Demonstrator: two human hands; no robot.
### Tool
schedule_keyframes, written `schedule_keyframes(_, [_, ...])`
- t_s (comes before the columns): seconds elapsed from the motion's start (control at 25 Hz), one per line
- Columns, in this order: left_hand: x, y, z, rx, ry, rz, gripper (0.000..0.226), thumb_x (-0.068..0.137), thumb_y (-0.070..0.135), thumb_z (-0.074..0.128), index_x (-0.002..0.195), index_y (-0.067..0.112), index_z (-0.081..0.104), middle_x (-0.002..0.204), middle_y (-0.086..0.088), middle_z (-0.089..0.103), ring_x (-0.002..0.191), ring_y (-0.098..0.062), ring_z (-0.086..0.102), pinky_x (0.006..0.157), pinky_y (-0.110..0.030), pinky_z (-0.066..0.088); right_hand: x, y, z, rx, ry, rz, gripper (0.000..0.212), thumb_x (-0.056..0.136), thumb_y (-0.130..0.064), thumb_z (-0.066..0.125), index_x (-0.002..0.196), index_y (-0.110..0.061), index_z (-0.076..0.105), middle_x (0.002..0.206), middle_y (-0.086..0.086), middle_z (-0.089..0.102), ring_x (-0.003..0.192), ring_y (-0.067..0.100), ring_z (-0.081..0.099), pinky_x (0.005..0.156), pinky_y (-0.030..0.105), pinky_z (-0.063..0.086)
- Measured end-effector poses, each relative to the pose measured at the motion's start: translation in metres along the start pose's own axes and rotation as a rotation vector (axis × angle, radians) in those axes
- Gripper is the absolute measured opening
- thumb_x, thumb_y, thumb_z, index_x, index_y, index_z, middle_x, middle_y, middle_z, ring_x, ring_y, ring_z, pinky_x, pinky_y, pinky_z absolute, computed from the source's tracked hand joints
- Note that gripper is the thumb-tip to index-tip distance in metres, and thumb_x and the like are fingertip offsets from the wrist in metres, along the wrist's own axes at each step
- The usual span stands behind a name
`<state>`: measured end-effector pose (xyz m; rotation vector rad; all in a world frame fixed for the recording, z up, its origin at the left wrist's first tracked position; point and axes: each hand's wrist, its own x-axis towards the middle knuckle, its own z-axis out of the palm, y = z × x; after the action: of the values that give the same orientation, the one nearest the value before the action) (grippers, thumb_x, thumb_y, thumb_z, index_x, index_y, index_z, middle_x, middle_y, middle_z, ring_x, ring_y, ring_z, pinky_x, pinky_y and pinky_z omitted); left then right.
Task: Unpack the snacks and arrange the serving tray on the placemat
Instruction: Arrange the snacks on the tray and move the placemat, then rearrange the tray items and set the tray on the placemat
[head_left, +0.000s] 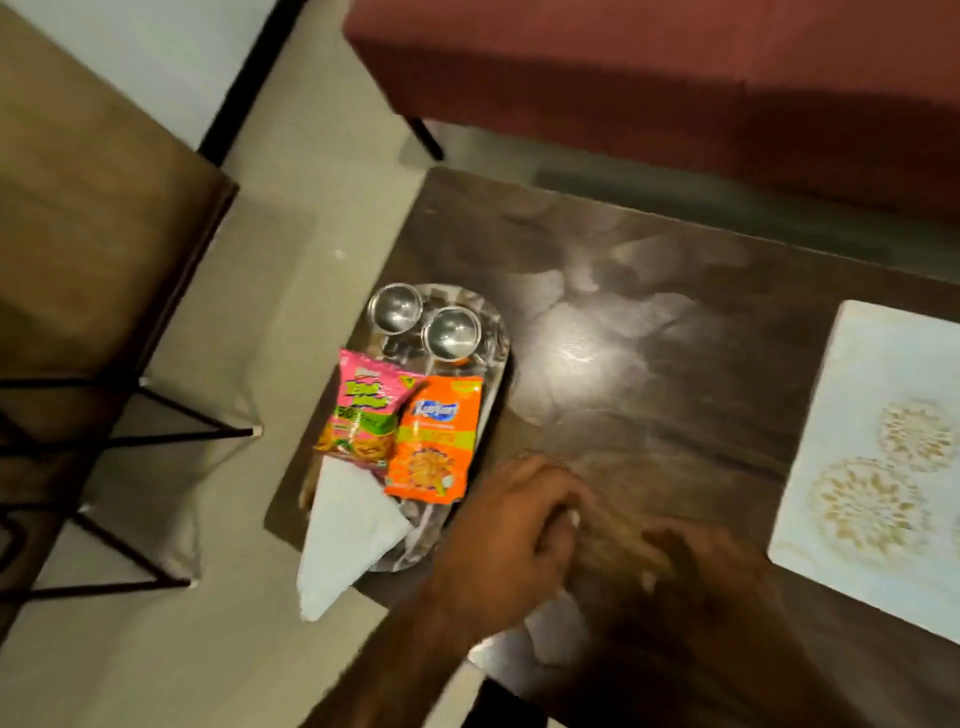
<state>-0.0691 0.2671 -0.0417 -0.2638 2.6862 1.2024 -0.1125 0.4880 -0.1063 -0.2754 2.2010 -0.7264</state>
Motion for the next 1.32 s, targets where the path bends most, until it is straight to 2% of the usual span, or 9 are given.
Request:
schedule_keyframes(0.16, [-0.035,-0.09,-0.103,-0.166,0.366,-0.273,0.021,0.089,0.006,0.062,0.09,0.025,0.07,0.091,0.01,0.07,0.081,-0.007,0.067,0.066,-0.014,0.05,0.023,-0.083,0.05,0.349,-0.087,0.177,0.027,0.095,-0.003,0.074,0.11,-0.026,0.071,0.091,0.003,0.076,0.079,0.009,0.067,0.07,0.015,0.052])
schedule_keyframes(0.32, [-0.044,-0.186,-0.152,-0.244,0.595,-0.575,0.022,0.086,0.006,0.055,0.085,0.023,0.07,0.082,0.01,0.073,0.077,-0.002,0.067,0.07,-0.017,0.052,0.058,-0.133,0.076,0.574,-0.14,0.379,0.027,0.103,-0.005,0.063,0.128,-0.016,0.064,0.117,0.016,0.077,0.093,0.021,0.068,0.076,0.03,0.05])
schedule_keyframes(0.52, [-0.023,-0.258,-0.142,-0.222,0.196,-0.747,0.022,0.098,0.007,0.05,0.096,0.012,0.072,0.096,-0.008,0.073,0.091,-0.028,0.068,0.08,-0.036,0.054,0.093,-0.153,0.105,0.657,-0.146,0.445,0.025,0.106,-0.012,0.06,0.13,-0.015,0.063,0.107,0.008,0.078,0.088,0.018,0.071,0.075,0.031,0.054])
schedule_keyframes(0.64, [-0.008,-0.265,-0.138,-0.227,0.121,-0.714,0.031,0.097,-0.001,0.045,0.091,0.009,0.074,0.084,-0.012,0.069,0.077,-0.027,0.063,0.068,-0.026,0.047,0.099,-0.159,0.125,0.659,-0.185,0.433,0.02,0.104,-0.012,0.061,0.123,-0.014,0.067,0.098,0.005,0.08,0.084,0.015,0.073,0.071,0.029,0.057])
schedule_keyframes(0.76, [0.0,-0.27,-0.14,-0.257,0.108,-0.74,0.03,0.095,-0.008,0.048,0.088,0.005,0.074,0.071,-0.008,0.067,0.062,-0.02,0.061,0.045,-0.013,0.044,0.102,-0.165,0.138,0.717,-0.149,0.419,0.019,0.102,-0.011,0.067,0.121,-0.012,0.067,0.116,0.014,0.079,0.096,0.023,0.076,0.07,0.03,0.062])
schedule_keyframes(0.88, [0.006,-0.273,-0.139,-0.292,0.055,-0.761,0.022,0.097,-0.004,0.052,0.099,0.003,0.073,0.08,-0.011,0.07,0.061,-0.015,0.063,0.035,-0.011,0.041,0.106,-0.168,0.144,0.794,-0.125,0.421,0.026,0.098,-0.003,0.071,0.123,-0.009,0.069,0.118,0.012,0.081,0.096,0.025,0.08,0.072,0.037,0.067])
schedule_keyframes(0.96, [0.008,-0.274,-0.141,-0.311,0.034,-0.77,0.02,0.097,-0.004,0.054,0.101,0.004,0.072,0.087,-0.013,0.07,0.065,-0.017,0.065,0.039,-0.016,0.046,0.108,-0.17,0.147,0.839,-0.111,0.421,0.033,0.096,0.003,0.072,0.128,-0.006,0.067,0.119,0.015,0.08,0.098,0.032,0.08,0.076,0.044,0.068])
schedule_keyframes(1.2, [0.004,-0.285,-0.142,-0.322,-0.004,-0.68,0.018,0.089,-0.012,0.06,0.096,0.0,0.071,0.095,-0.022,0.072,0.089,-0.036,0.072,0.07,-0.039,0.059,0.099,-0.158,0.147,0.78,-0.04,0.401,0.019,0.099,0.007,0.067,0.11,-0.009,0.07,0.087,0.004,0.083,0.061,0.009,0.079,0.049,0.026,0.06])
schedule_keyframes(1.32, [0.001,-0.29,-0.137,-0.245,0.035,-0.658,0.03,0.085,-0.011,0.062,0.079,0.016,0.072,0.086,-0.012,0.07,0.082,-0.026,0.069,0.071,-0.036,0.057,0.081,-0.139,0.136,0.75,-0.026,0.412,0.027,0.101,0.012,0.058,0.101,-0.012,0.07,0.084,0.002,0.085,0.063,0.008,0.08,0.049,0.024,0.06])
